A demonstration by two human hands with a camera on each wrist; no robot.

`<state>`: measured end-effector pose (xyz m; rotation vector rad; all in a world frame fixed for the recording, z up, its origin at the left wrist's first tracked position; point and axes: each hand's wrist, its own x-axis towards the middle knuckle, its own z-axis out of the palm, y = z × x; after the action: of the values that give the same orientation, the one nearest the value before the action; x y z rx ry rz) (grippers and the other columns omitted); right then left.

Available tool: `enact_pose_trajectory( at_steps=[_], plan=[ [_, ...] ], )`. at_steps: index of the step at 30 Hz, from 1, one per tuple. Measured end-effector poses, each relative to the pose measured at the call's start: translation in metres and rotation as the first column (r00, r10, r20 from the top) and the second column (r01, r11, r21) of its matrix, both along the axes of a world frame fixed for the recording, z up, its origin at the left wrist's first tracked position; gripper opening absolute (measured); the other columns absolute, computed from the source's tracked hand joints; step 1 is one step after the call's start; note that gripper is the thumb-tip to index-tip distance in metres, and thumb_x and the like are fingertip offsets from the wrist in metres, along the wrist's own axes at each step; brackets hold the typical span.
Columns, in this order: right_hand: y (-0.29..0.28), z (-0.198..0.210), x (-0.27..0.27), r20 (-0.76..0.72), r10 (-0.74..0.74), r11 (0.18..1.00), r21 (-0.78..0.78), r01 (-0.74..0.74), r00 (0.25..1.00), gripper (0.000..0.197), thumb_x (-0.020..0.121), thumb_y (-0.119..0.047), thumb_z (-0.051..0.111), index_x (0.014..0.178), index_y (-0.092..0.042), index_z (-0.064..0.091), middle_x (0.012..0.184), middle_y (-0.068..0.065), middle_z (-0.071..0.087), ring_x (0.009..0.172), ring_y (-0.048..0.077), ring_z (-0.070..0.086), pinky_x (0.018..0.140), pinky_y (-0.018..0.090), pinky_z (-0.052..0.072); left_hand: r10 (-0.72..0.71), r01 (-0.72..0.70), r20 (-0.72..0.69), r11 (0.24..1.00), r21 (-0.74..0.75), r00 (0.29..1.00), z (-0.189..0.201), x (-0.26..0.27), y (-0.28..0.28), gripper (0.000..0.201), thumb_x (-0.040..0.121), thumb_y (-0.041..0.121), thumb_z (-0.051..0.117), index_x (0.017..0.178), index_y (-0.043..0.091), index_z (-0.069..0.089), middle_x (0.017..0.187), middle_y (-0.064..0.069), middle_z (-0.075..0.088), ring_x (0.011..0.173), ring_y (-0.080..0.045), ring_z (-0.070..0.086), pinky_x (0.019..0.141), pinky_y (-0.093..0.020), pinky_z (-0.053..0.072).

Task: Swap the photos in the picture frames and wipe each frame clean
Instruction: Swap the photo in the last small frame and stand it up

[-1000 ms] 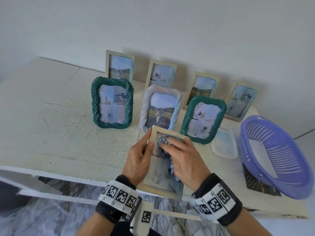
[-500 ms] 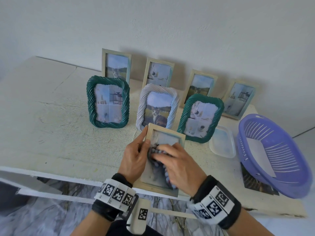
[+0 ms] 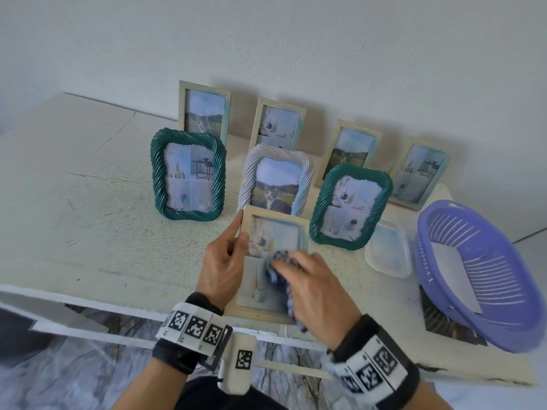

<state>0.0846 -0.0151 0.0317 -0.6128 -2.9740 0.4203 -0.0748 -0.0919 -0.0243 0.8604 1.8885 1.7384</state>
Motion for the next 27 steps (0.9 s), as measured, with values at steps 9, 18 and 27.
enact_pose_trajectory(
  at_steps=[9, 18, 27],
  plan=[
    [-0.012, -0.01, 0.008, -0.045, 0.033, 0.995, -0.092, -0.037, 0.998, 0.05, 0.078, 0.002, 0.063, 0.123, -0.018, 0.055, 0.111, 0.001, 0.049, 0.091, 0.012, 0.05, 0.079, 0.022, 0.053, 0.007, -0.007, -0.021, 1.0, -0.023, 1.0, 0.003, -0.008, 0.005, 0.043, 0.101, 0.011, 0.045, 0.142, 0.02, 0.045, 0.057, -0.003, 0.035, 0.045, -0.004, 0.025, 0.042, -0.015, 0.025],
    [0.035, 0.003, -0.025, -0.039, -0.106, 0.994, 0.0, 0.106, 0.994, 0.054, 0.074, 0.007, 0.061, 0.124, -0.013, 0.059, 0.115, 0.008, 0.053, 0.098, 0.024, 0.052, 0.089, 0.037, 0.049, -0.133, 0.133, -0.016, 0.991, 0.0, 0.991, -0.007, -0.003, 0.004, 0.042, 0.1, 0.032, 0.046, 0.142, 0.037, 0.042, 0.071, -0.003, 0.046, 0.059, -0.01, 0.041, 0.058, -0.02, 0.039],
    [0.017, 0.006, -0.021, -0.11, 0.241, 0.952, 0.222, -0.212, 0.964, 0.036, 0.068, -0.001, 0.054, 0.097, -0.012, 0.073, 0.1, 0.0, 0.066, 0.092, 0.013, 0.044, 0.072, 0.028, 0.05, -0.133, 0.133, 0.004, 0.991, -0.004, 0.991, -0.016, -0.005, 0.003, 0.049, 0.092, 0.048, 0.044, 0.141, 0.04, 0.044, 0.088, 0.0, 0.057, 0.078, -0.014, 0.051, 0.075, -0.053, 0.053]
  ],
)
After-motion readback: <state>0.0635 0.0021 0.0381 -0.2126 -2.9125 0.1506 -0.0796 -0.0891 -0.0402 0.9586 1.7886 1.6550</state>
